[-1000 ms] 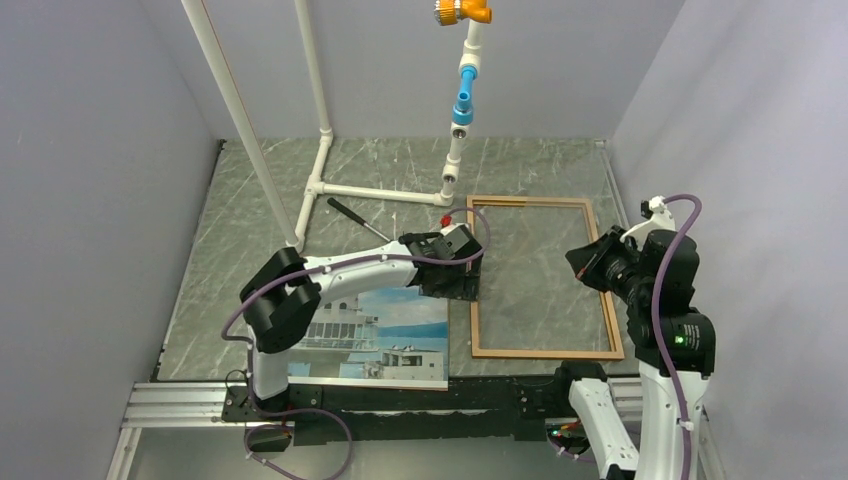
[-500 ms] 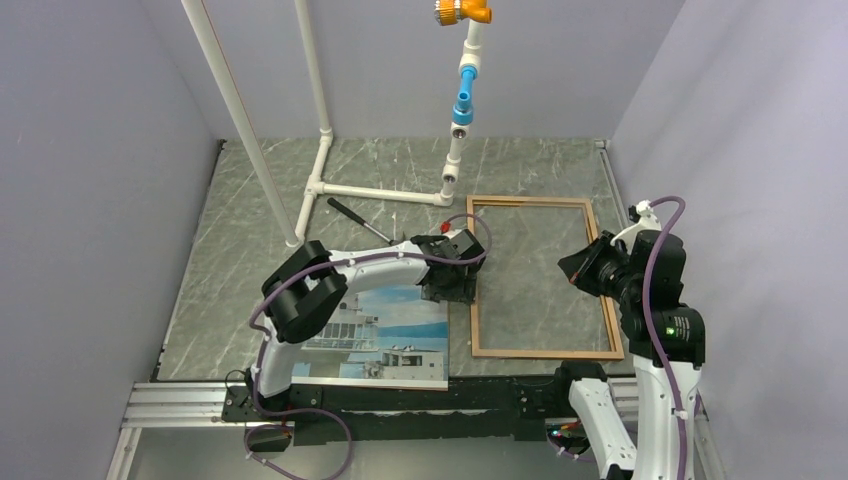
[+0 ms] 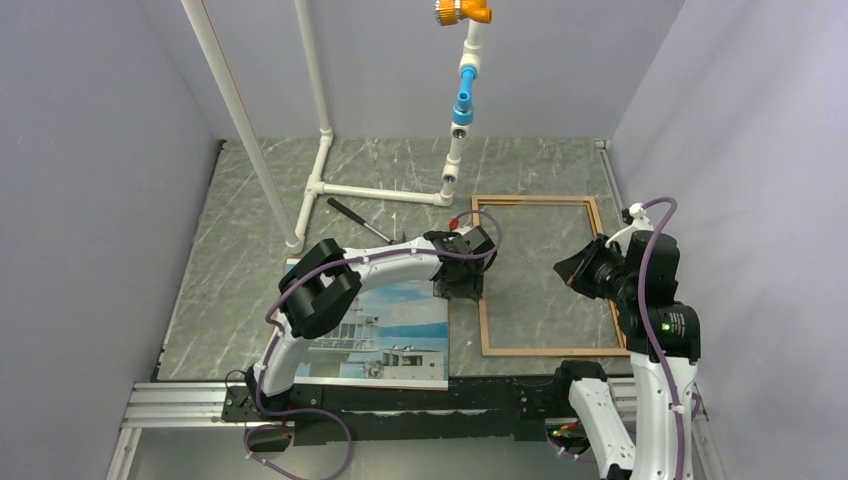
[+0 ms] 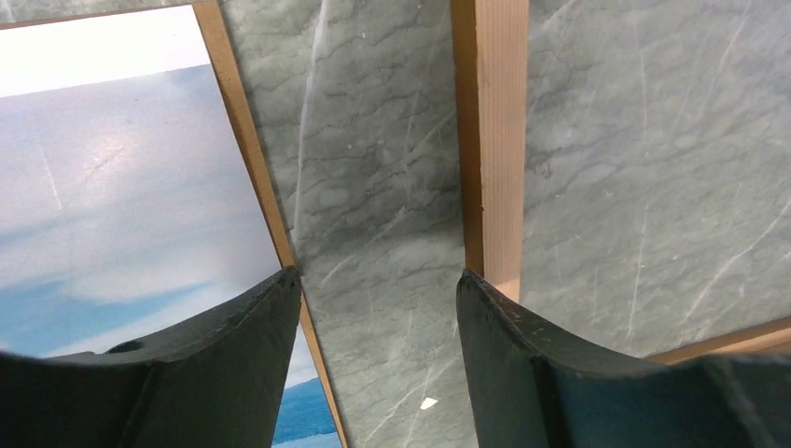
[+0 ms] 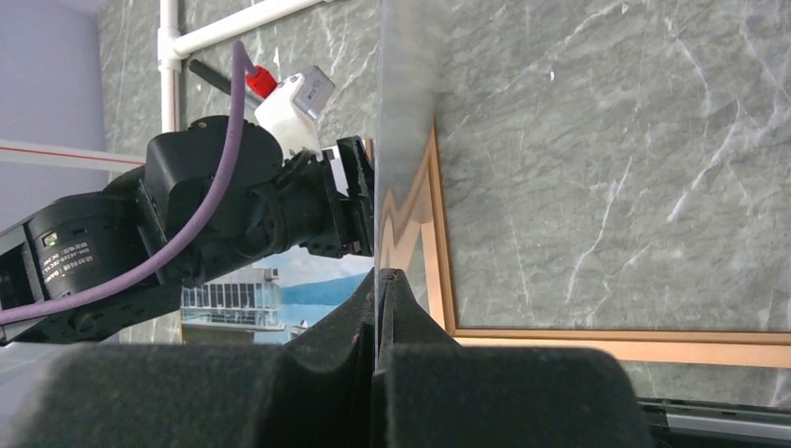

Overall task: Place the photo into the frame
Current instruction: Adjust the photo frame at the center of the board.

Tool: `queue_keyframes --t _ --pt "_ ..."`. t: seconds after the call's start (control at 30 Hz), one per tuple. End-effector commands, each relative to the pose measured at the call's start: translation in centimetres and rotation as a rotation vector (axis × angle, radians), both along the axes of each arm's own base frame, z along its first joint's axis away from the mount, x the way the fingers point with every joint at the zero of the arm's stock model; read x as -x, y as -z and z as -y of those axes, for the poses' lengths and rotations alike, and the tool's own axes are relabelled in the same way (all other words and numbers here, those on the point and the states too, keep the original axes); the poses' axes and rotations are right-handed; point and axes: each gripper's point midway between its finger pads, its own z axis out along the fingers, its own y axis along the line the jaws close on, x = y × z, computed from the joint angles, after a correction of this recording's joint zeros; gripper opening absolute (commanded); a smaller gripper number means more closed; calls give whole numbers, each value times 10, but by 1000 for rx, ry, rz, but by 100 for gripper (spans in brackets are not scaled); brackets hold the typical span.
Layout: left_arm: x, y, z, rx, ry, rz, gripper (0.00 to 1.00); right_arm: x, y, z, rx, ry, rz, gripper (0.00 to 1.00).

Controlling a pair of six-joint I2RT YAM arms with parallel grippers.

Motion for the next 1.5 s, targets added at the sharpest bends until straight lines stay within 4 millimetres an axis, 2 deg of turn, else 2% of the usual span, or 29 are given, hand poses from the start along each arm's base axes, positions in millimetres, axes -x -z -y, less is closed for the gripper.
queue_keyframes --t 0.0,0.17,0.3,0.43,0.6,0.7,0.87,1.03,1.2,1.33,1.47 --pt "6 18 -2 -49 -15 -29 64 -2 1 -3 -11 -17 8 0" --pt "16 36 -16 -90 -35 -70 60 4 14 -12 -51 -53 -31 0" --pt "28 32 -13 -39 -41 -95 65 12 15 -16 -56 -81 -68 0" --pt "32 10 -12 10 -48 -87 71 19 17 -12 -25 -80 -117 0" --pt "30 -29 -14 68 -65 -42 75 20 10 -6 -3 -53 -136 0" --pt "23 -49 -2 114 -44 -13 76 19 3 -2 6 -27 -138 0" --pt "8 -64 28 149 19 17 77 18 -8 -1 -9 -2 -131 0" --pt "-5 -47 41 132 0 -17 76 20 -13 15 60 64 -167 0" --pt "-12 -17 48 130 -27 -57 71 25 -18 34 152 124 -188 0" --pt "-16 -1 49 94 -54 -60 64 27 -13 36 164 127 -208 0" --pt "-19 6 39 44 -83 -57 46 27 -7 32 150 104 -227 0"
